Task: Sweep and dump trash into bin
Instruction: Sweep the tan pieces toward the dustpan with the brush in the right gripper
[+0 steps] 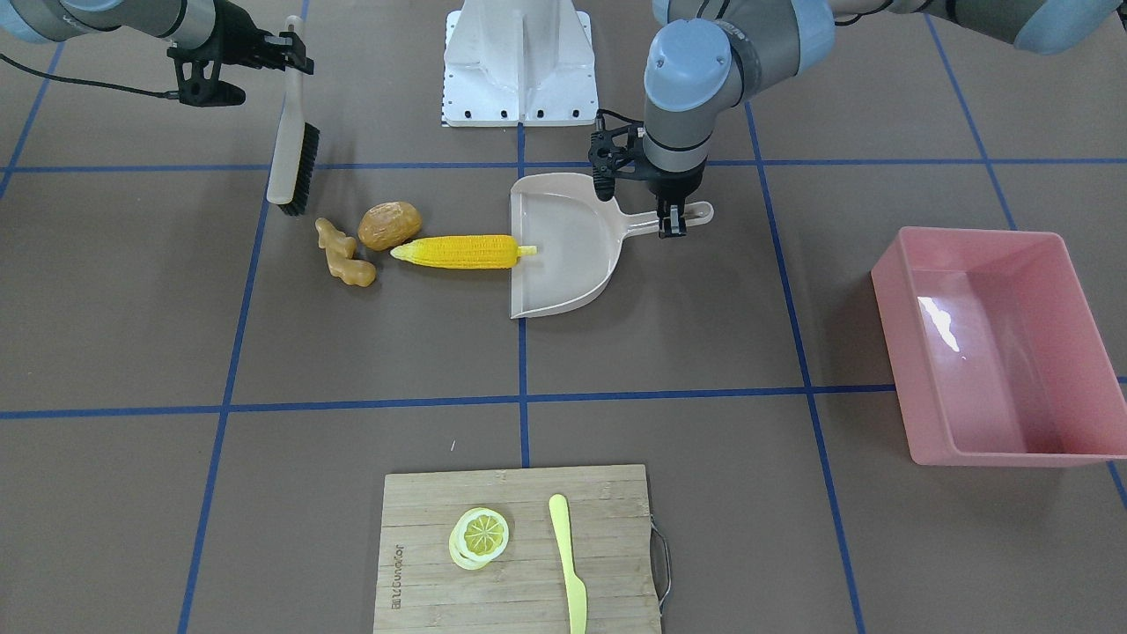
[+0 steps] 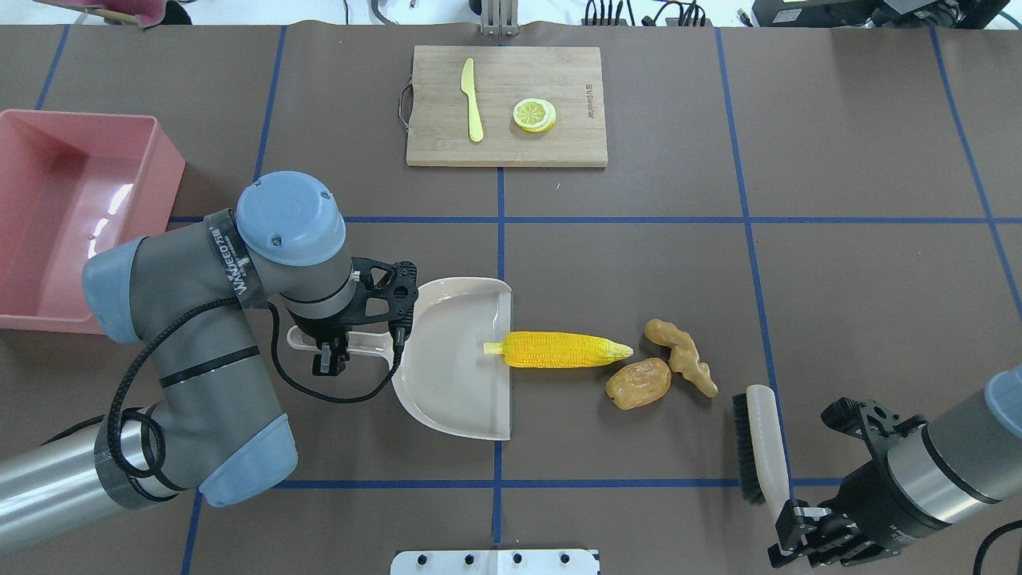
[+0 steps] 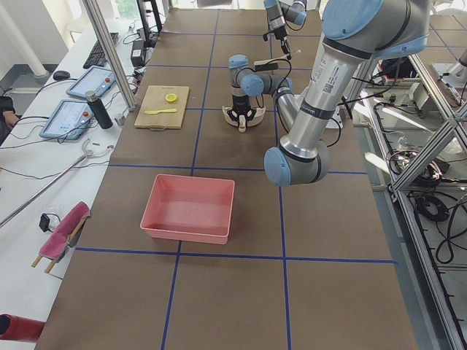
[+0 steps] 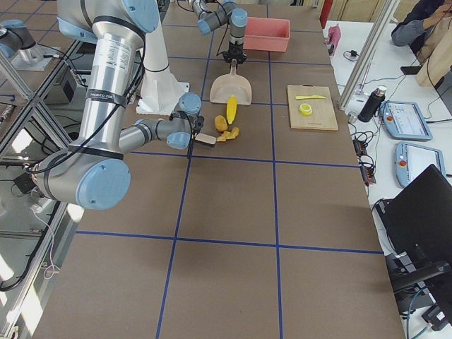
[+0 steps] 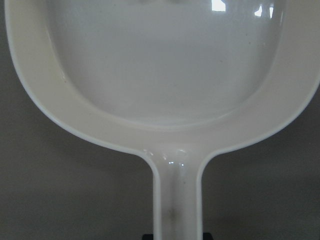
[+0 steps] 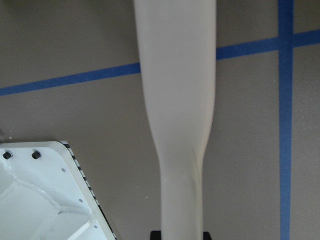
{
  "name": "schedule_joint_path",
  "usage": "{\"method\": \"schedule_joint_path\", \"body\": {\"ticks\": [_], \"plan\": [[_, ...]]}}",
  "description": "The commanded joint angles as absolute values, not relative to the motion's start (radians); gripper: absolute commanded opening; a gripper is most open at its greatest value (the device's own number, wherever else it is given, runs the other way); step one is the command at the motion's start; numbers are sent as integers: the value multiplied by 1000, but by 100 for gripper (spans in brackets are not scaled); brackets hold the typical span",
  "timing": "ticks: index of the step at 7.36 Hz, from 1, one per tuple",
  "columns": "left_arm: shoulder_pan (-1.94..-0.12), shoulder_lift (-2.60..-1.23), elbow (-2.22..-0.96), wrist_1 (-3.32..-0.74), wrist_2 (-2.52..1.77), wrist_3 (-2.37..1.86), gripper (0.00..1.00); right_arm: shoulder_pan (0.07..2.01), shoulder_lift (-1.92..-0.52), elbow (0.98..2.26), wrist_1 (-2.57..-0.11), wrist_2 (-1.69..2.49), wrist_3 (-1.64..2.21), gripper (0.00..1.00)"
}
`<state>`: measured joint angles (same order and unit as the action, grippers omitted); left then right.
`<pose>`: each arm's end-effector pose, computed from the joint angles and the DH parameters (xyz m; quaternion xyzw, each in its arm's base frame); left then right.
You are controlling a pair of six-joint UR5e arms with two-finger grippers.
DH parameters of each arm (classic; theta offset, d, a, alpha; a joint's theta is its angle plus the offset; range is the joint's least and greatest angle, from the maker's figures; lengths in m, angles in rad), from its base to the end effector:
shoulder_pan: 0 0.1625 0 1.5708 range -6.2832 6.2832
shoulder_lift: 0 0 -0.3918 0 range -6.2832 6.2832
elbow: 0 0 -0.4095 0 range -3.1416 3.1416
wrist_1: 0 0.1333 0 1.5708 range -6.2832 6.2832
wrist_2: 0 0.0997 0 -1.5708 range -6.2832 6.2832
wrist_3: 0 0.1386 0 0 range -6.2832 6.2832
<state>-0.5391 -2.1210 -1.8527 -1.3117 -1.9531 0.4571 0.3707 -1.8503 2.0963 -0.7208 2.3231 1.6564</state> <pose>0.5023 -0.3955 0.2477 0.2144 0.2534 0.6776 0.6563 -0.3818 -0.1898 0.3970 -0.2415 -0.5242 -0.0069 0.8166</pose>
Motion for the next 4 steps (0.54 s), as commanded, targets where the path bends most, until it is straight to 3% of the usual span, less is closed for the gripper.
{"method": "schedule_joint_path", "body": {"ticks": [1,4], "plan": [[-541,-2120,-1852,-1302,-1954,457,0,399,-1850,2088,-721,2289,1608,0],[-548,-2120,-1848,-1298,-1957,456,0,364,-1848,2080,-721,2200,1545,0]]}}
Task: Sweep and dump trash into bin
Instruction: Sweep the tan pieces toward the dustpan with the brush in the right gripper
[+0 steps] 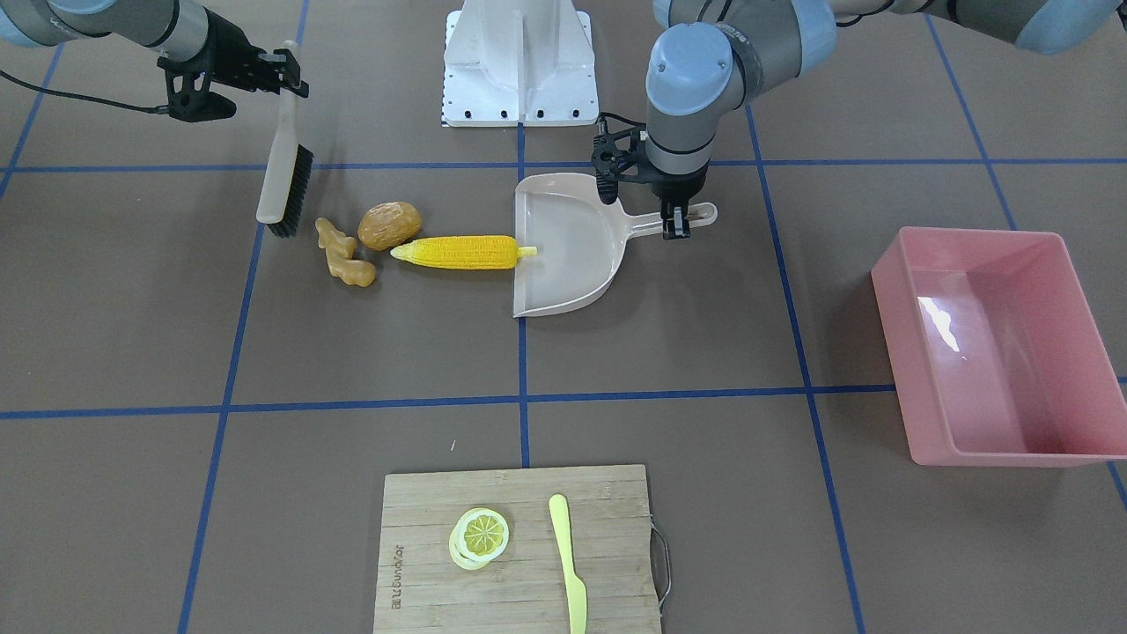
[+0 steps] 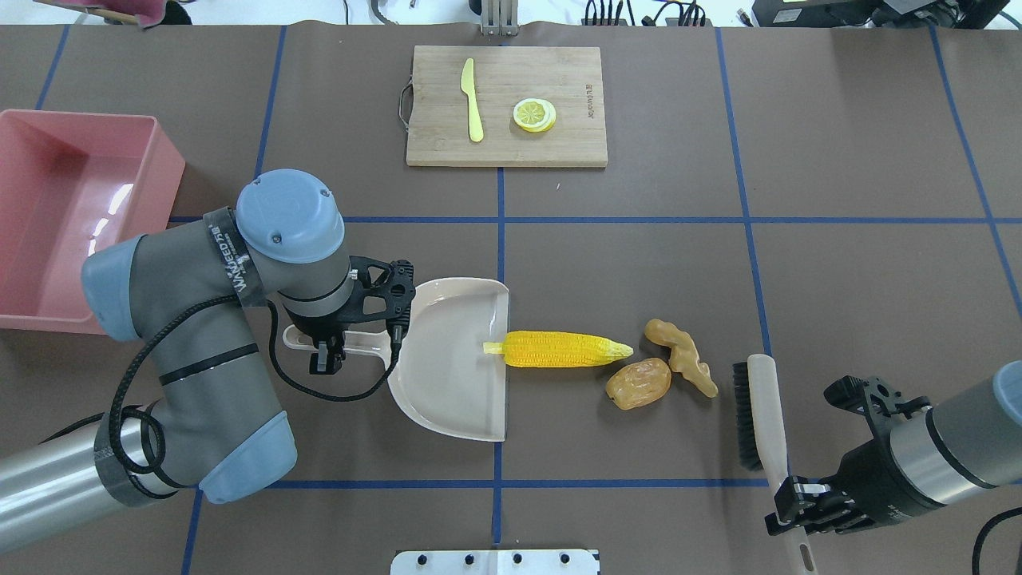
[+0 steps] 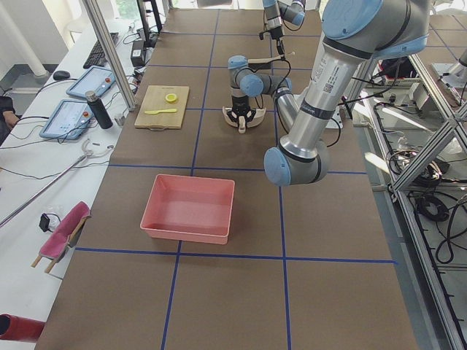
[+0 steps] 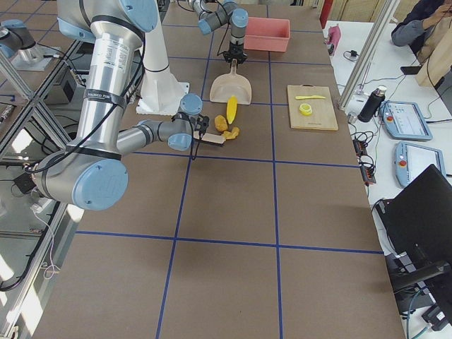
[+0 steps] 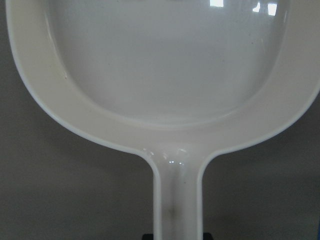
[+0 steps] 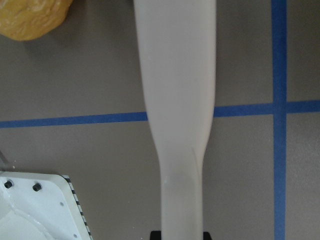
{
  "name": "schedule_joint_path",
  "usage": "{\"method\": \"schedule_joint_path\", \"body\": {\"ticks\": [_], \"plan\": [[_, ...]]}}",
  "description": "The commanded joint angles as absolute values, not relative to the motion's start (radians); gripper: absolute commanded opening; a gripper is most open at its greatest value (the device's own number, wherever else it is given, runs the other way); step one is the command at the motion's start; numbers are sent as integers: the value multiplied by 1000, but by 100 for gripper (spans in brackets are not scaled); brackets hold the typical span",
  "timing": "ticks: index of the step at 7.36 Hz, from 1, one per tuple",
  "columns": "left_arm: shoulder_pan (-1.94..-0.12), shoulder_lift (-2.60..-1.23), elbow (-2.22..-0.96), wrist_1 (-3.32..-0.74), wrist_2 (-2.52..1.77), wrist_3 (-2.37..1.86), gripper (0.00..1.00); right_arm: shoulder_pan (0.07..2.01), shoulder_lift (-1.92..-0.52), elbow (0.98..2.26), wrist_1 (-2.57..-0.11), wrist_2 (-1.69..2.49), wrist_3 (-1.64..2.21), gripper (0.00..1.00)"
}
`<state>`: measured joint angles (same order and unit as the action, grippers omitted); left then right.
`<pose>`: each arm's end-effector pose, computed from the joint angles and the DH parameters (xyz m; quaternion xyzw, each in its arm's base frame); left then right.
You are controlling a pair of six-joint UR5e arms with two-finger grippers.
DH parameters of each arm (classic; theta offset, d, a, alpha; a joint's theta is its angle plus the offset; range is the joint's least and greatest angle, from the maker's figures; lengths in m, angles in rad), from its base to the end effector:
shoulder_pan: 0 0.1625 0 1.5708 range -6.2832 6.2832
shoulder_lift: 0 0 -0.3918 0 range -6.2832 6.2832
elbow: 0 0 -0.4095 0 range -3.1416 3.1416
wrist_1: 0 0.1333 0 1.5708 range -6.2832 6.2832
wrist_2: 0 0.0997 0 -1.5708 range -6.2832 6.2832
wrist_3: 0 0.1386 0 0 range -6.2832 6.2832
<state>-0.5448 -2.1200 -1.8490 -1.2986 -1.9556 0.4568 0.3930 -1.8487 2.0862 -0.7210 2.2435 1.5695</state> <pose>0.5002 -0.3981 0.2518 0.2065 0.2520 0.6761 0.6608 -0.3819 -0.2091 0.4050 -0.1813 -0.5341 -0.0102 0.8257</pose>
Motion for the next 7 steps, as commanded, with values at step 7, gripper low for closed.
{"method": "schedule_joint_path", "body": {"ticks": [7], "plan": [[-552,-2121,-1841,-1307,-1960,379,0,348,-1680,1993,-779,2197,1545,0]]}}
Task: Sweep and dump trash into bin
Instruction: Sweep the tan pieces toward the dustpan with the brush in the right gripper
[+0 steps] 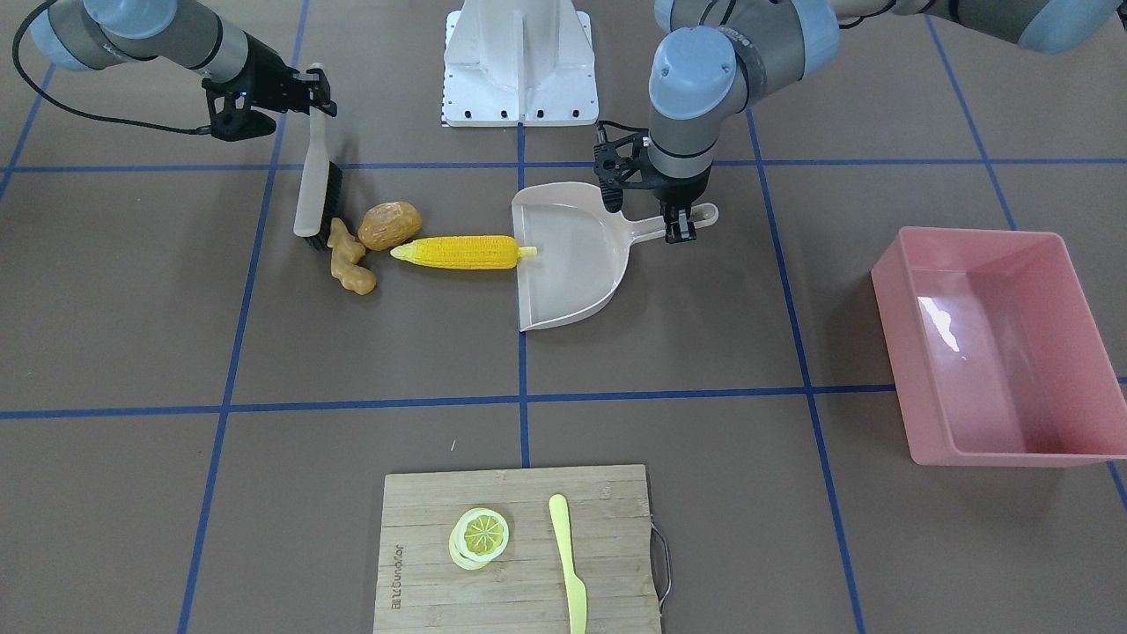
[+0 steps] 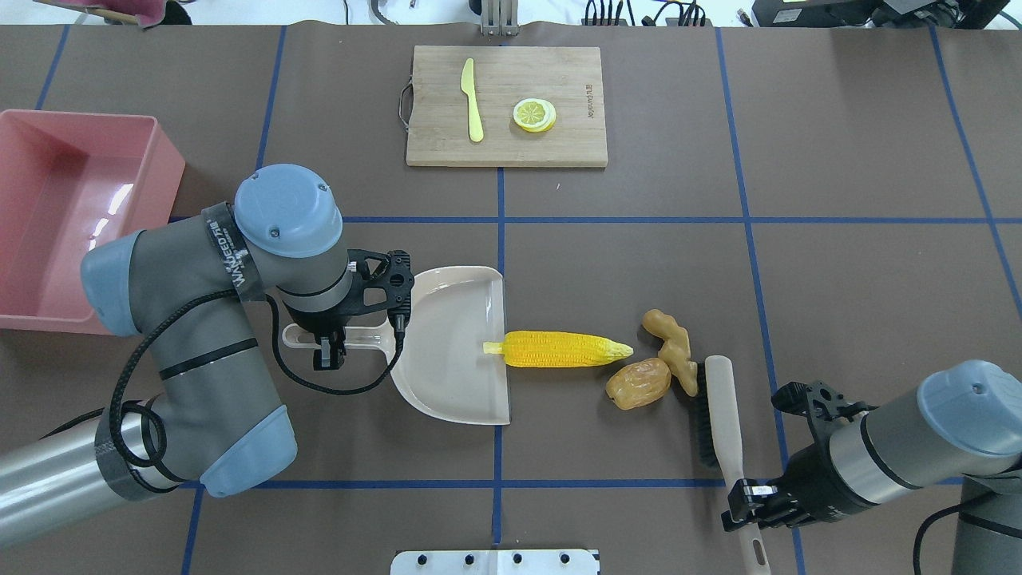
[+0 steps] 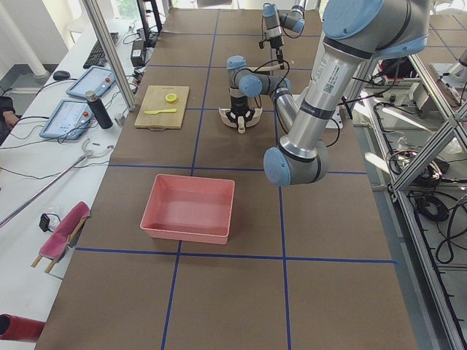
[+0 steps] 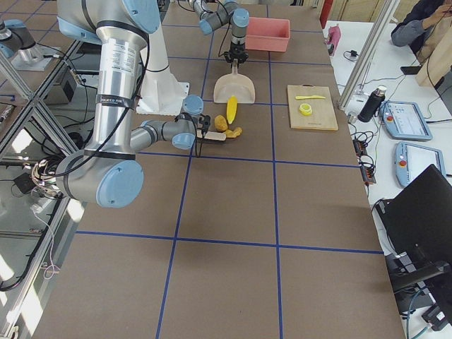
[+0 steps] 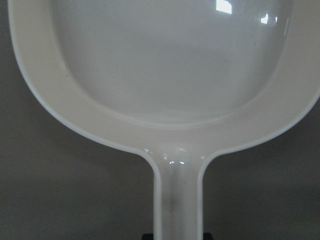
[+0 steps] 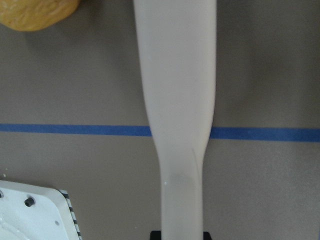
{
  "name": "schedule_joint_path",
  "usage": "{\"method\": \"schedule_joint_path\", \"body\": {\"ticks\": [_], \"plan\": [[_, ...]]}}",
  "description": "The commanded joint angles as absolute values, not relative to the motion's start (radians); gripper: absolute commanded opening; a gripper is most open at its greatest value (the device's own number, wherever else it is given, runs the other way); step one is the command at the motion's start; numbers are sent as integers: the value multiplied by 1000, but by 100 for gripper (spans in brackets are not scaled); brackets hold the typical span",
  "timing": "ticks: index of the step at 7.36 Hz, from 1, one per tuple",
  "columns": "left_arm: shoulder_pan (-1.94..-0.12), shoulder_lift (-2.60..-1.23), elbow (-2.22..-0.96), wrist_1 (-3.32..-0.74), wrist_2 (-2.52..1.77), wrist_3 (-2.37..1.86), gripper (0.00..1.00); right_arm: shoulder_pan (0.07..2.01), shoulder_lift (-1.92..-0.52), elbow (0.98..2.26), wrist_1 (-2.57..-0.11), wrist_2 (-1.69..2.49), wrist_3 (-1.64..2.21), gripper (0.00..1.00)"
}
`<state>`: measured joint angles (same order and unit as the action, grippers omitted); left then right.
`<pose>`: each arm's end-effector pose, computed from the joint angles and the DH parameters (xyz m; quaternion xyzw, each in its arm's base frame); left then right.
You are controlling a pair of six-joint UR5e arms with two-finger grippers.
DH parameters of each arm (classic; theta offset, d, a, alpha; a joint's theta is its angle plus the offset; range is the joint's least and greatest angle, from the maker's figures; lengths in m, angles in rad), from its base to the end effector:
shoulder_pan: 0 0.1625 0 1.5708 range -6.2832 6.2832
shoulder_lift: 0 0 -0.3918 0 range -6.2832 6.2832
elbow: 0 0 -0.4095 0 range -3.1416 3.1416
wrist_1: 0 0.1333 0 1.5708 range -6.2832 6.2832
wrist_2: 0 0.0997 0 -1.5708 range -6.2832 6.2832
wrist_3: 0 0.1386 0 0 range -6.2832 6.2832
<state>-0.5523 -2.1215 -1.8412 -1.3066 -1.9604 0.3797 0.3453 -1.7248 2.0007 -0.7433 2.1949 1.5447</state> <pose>0.4995 -0.4026 0.2528 0.1976 0.2614 0.6478 0.6878 -0.4332 -0.2114 0.3998 -0.1649 -0.5385 -0.0301 0.8258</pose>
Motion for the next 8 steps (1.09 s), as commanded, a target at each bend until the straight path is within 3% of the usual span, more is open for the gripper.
{"method": "schedule_joint_path", "body": {"ticks": [1,8], "plan": [[-552,-2121,-1841,-1307,-1960,379,0,350,-1630,1993,-838,2197,1545,0],[-552,-2121,-1842,-1305,-1959,383,0,318,-1350,1985,-1097,2198,1545,0]]}}
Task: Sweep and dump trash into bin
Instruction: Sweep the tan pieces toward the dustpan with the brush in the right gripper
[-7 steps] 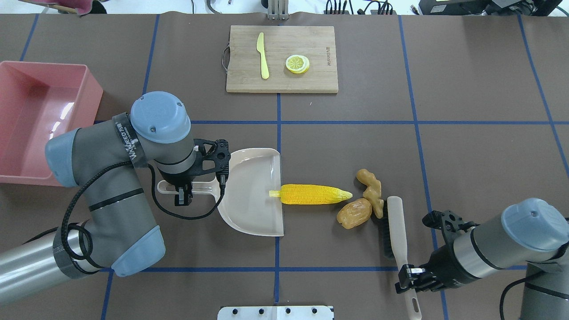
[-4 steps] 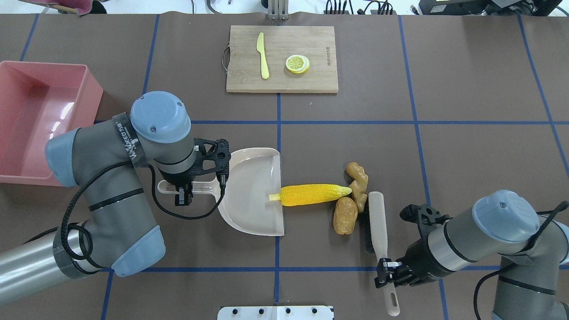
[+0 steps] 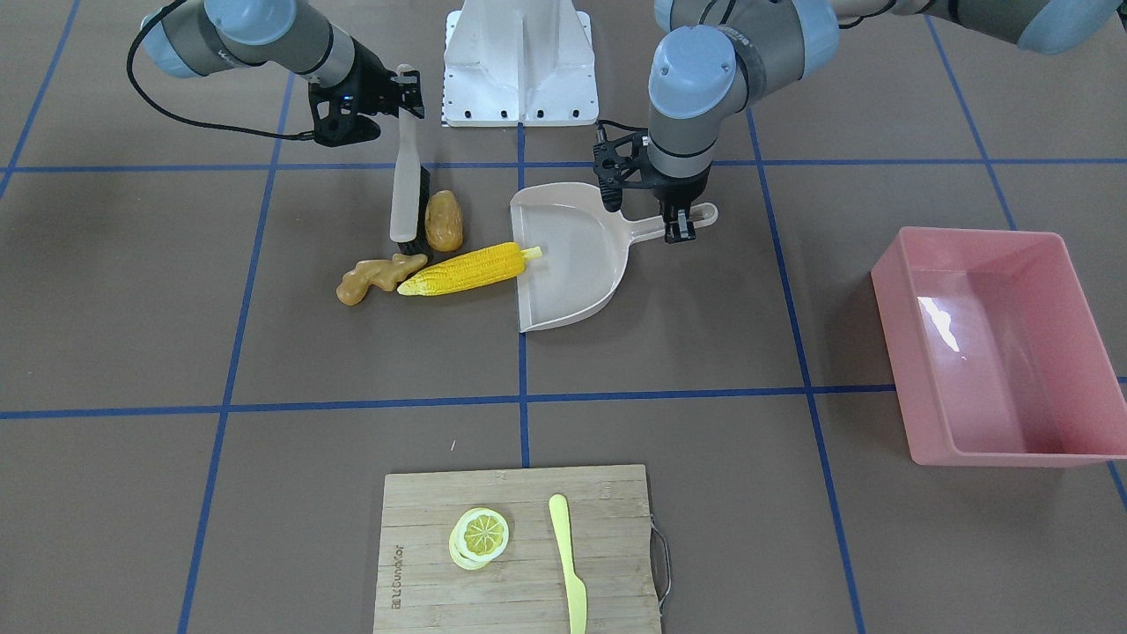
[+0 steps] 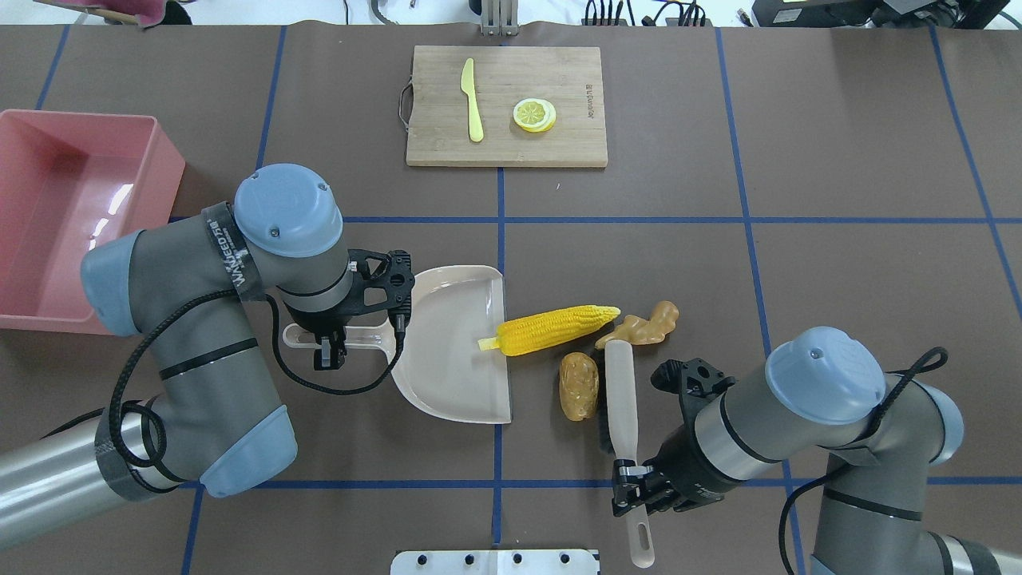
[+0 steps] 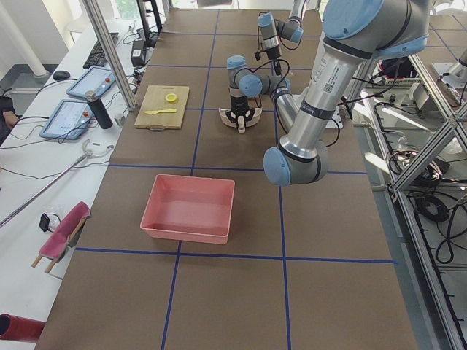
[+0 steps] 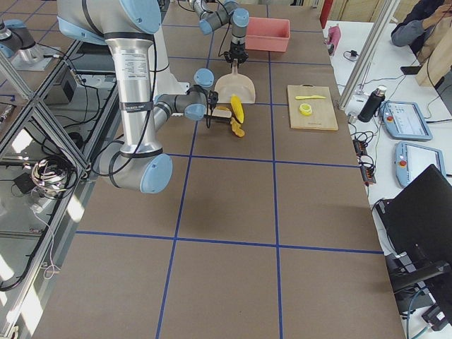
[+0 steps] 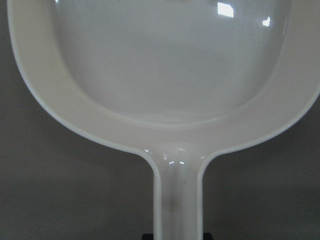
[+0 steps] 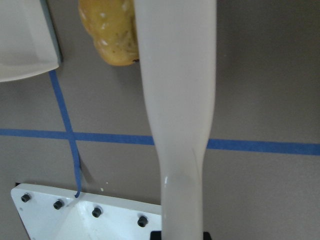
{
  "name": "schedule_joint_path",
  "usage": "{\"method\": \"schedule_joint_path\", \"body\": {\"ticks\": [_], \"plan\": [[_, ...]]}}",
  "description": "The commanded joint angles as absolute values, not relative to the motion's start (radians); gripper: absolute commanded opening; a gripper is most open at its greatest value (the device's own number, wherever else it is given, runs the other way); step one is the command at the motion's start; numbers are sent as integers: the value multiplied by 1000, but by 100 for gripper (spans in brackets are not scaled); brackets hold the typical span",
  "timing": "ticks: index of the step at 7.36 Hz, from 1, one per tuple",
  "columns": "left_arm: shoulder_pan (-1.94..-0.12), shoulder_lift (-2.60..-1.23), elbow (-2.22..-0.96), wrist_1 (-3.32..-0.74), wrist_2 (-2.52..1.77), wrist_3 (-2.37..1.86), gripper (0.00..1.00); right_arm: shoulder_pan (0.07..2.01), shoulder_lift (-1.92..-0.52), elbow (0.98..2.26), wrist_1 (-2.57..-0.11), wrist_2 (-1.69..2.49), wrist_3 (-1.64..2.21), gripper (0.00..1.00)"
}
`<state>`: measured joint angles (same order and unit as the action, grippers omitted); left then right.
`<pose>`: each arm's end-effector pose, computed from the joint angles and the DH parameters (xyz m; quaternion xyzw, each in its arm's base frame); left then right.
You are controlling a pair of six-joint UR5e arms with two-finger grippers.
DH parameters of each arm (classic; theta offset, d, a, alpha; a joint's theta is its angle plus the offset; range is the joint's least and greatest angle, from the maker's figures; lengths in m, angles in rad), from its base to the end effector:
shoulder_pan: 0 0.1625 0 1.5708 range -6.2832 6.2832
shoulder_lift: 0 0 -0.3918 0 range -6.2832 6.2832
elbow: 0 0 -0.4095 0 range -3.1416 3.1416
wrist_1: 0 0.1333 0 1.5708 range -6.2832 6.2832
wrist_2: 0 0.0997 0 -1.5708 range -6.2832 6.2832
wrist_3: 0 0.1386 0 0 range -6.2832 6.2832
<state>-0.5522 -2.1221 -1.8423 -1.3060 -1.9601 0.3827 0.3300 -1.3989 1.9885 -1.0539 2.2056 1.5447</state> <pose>0.4993 -0.4024 0.2521 0.1985 0.2611 0.6488 0.6866 -0.5055 -0.2272 0.2817 -0.1729 -0.5383 -0.0398 0.8238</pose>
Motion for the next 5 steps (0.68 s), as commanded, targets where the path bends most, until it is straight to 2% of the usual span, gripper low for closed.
{"method": "schedule_joint_path", "body": {"ticks": [1,3,5], "plan": [[-552,-2120,-1842,-1305,-1959,383,0,307,-1318,1985,-1132,2194,1545,0],[-554,-2117,-1842,-1305,-1959,390,0,299,-1261,1985,-1187,2192,1545,0],[-554,-2114,-1842,-1305,-1959,391,0,349,-1268,1994,-1203,2215,1543,0]]}}
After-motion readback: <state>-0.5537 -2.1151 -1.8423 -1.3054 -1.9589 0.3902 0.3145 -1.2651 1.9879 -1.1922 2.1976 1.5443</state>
